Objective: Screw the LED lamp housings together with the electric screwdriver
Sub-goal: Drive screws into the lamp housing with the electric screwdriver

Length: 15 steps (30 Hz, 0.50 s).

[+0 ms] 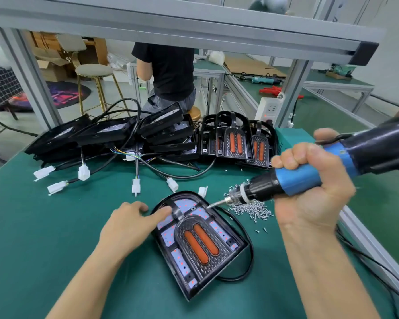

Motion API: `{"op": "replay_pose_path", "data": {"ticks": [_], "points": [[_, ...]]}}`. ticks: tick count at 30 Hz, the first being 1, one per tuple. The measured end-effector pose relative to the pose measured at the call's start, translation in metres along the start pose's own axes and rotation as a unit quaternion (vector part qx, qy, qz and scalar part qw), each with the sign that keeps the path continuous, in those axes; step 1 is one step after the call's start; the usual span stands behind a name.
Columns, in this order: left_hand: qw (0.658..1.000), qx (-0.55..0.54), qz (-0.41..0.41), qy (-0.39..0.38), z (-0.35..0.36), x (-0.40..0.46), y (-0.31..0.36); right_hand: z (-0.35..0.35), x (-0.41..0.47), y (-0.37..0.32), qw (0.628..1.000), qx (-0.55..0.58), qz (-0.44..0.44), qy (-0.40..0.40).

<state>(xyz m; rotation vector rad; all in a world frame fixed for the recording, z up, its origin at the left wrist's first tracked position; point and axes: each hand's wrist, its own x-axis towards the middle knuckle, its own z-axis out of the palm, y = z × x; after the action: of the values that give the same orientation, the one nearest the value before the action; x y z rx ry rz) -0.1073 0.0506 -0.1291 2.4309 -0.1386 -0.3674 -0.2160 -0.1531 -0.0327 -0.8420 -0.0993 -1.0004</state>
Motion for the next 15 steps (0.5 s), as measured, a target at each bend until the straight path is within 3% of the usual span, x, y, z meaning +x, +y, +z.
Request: {"op": "replay_pose_path", "data": {"ticks": [4,15], "points": [[0.997,-0.068,0.003,-0.029,-0.002,-0.004,0.017,0.003,0.003,0.023,0.999,-0.029,0.006,-0.03],[0.986,-0.164,-0.022,0.016,0.017,0.001,0.013,-0.01,0.015,0.054,0.993,-0.11,-0.007,-0.051]]}}
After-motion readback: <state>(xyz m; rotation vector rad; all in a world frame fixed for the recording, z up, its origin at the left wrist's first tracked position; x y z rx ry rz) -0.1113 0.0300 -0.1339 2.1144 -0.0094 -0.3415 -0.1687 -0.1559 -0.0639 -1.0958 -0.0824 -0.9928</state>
